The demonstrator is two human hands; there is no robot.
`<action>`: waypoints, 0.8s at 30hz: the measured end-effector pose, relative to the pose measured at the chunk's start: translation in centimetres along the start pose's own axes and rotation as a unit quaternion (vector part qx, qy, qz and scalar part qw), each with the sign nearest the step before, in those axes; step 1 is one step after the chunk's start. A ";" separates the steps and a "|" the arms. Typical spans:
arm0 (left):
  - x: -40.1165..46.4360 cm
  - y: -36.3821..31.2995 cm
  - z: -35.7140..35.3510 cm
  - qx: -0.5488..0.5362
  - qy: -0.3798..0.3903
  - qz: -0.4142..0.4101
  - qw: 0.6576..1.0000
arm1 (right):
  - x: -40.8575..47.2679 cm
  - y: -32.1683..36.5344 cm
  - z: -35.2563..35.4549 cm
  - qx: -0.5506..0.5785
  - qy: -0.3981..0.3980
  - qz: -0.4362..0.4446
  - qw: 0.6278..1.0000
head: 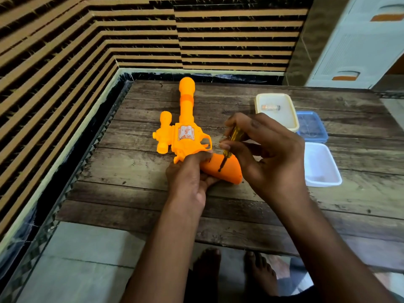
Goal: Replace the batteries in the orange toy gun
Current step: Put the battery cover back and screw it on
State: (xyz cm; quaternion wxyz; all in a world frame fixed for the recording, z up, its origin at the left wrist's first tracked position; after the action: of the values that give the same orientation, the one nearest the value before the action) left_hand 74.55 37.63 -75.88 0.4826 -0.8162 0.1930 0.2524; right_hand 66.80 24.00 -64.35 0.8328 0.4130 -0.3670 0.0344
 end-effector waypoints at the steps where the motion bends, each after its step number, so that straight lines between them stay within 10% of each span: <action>1: 0.0 0.0 0.1 0.001 -0.003 -0.001 1.000 | -0.1 0.0 0.2 0.018 -0.004 -0.008 1.000; 8: -0.7 -1.1 1.1 0.045 -0.014 -0.045 0.998 | -0.5 0.8 1.2 0.012 -0.100 0.013 0.995; 24: -2.1 -5.9 6.0 0.280 -0.152 -0.212 0.924 | -0.4 -5.2 -6.7 -0.206 0.081 0.099 0.970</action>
State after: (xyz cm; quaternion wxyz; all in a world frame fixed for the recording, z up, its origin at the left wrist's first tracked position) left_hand 74.79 45.79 -73.02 0.7575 -0.6213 0.0024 0.2003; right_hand 72.33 25.43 -70.65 0.9193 0.1901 -0.3367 0.0733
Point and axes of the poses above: each hand's wrist, its own x-axis towards the middle knuckle, its own z-axis out of the back of the hand, y = z × x, the point moved 7 cm from there along x, towards the middle knuckle, and after that the axes turned 3 degrees about -x, right-handed, at the moved point
